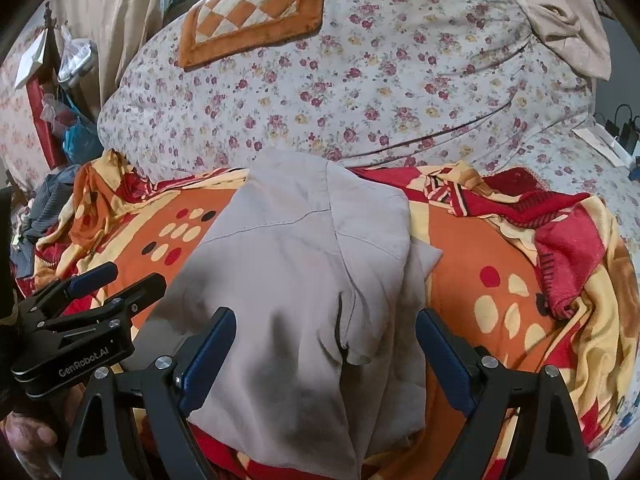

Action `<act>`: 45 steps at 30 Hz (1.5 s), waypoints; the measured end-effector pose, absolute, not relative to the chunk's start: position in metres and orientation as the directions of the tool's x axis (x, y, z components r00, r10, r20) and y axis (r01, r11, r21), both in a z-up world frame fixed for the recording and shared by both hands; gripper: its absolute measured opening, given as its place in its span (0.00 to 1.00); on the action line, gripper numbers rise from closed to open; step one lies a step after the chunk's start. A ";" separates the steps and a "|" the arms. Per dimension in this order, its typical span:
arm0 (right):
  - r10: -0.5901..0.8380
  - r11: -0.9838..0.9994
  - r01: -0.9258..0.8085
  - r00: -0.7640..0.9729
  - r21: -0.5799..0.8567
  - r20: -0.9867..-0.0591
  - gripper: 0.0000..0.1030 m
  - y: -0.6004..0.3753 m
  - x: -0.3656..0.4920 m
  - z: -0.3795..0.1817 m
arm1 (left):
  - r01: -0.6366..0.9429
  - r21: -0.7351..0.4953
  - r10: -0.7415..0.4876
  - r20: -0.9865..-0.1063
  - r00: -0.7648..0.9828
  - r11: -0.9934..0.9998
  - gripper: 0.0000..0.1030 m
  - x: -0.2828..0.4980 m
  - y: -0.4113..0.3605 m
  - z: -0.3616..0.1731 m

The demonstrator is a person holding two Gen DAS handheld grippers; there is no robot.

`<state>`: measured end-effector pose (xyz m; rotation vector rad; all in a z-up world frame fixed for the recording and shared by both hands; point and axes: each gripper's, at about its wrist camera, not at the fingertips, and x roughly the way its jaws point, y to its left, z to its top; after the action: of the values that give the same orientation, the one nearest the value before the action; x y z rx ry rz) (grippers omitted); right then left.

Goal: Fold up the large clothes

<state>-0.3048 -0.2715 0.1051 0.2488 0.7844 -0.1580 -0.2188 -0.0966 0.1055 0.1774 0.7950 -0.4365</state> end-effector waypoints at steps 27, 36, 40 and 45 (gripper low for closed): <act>-0.040 0.955 0.244 0.673 0.171 -0.739 0.87 -0.277 -0.288 0.090 | 0.439 -0.021 -0.302 -0.755 0.582 0.898 0.77 -0.200 -0.105 0.088; -0.036 0.953 0.247 0.666 0.174 -0.745 0.87 -0.279 -0.285 0.087 | 0.439 -0.020 -0.299 -0.759 0.578 0.898 0.77 -0.196 -0.107 0.085; -0.037 0.954 0.246 0.666 0.173 -0.745 0.87 -0.279 -0.284 0.087 | 0.440 -0.021 -0.300 -0.759 0.578 0.898 0.77 -0.196 -0.106 0.085; -0.036 0.954 0.245 0.666 0.173 -0.745 0.87 -0.279 -0.284 0.087 | 0.439 -0.016 -0.298 -0.756 0.583 0.899 0.77 -0.197 -0.108 0.085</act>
<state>-0.2843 -0.2792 0.0869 0.2696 0.8294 -0.1608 -0.1968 -0.1077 0.0850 0.1797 0.8462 -0.4327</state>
